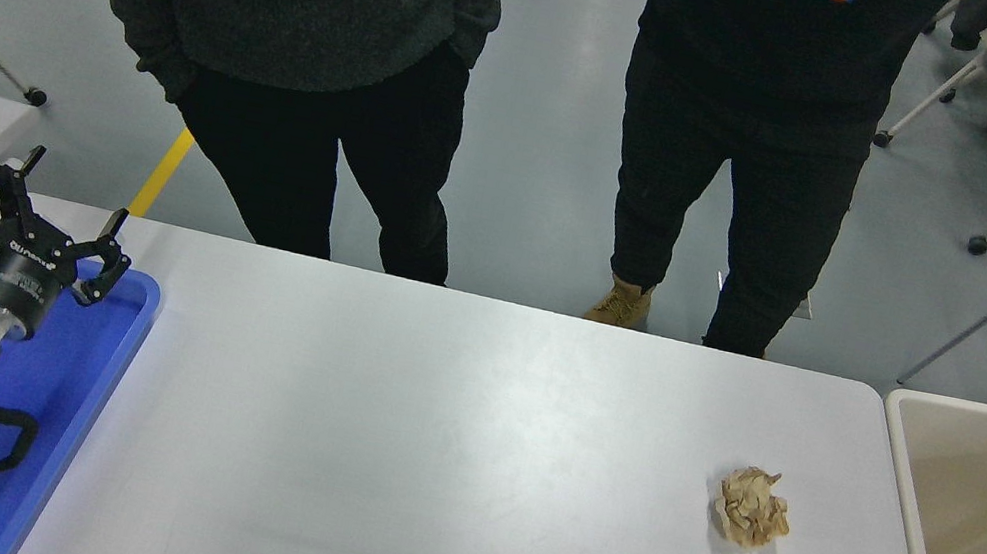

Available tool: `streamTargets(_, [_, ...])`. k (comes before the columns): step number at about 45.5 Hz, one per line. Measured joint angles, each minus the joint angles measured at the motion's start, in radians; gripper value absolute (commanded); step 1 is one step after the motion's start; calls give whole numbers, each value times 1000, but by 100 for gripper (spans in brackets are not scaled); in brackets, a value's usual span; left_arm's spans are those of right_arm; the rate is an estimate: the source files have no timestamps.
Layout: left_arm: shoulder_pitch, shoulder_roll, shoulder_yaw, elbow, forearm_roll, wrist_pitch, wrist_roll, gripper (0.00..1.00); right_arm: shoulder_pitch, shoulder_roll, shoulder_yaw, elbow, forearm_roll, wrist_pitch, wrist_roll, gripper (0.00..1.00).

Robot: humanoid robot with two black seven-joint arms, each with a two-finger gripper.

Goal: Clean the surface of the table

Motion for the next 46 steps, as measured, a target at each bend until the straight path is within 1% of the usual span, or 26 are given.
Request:
streamTargets(9, [0, 0, 0, 0, 0, 0, 0, 100, -61, 143, 5, -114, 47, -59, -27, 0])
streamTargets(16, [0, 0, 0, 0, 0, 0, 0, 100, -97, 228, 6, -167, 108, -102, -55, 0])
streamTargets(25, [0, 0, 0, 0, 0, 0, 0, 100, -121, 299, 8, -195, 163, -163, -93, 0])
streamTargets(36, [0, 0, 0, 0, 0, 1, 0, 100, -131, 337, 9, -208, 207, -202, -118, 0])
streamTargets(37, [0, 0, 0, 0, 0, 1, 0, 100, -131, 339, 9, -208, 209, -204, -119, 12])
streamTargets(38, [0, 0, 0, 0, 0, 1, 0, 100, -132, 341, 9, -209, 211, -206, -121, 26])
streamTargets(39, [0, 0, 0, 0, 0, 1, 0, 100, -132, 342, 9, -209, 213, -207, -122, 44])
streamTargets(40, [0, 0, 0, 0, 0, 1, 0, 100, -132, 343, 9, -210, 215, -208, -122, 59])
streamTargets(41, [0, 0, 0, 0, 0, 1, 0, 100, -133, 345, 9, -210, 217, -210, -124, 84])
streamTargets(42, [0, 0, 0, 0, 0, 1, 0, 100, -133, 346, 9, -211, 218, -211, -124, 100])
streamTargets(46, [0, 0, 0, 0, 0, 1, 0, 100, -134, 347, 14, -211, 222, -215, -126, 100])
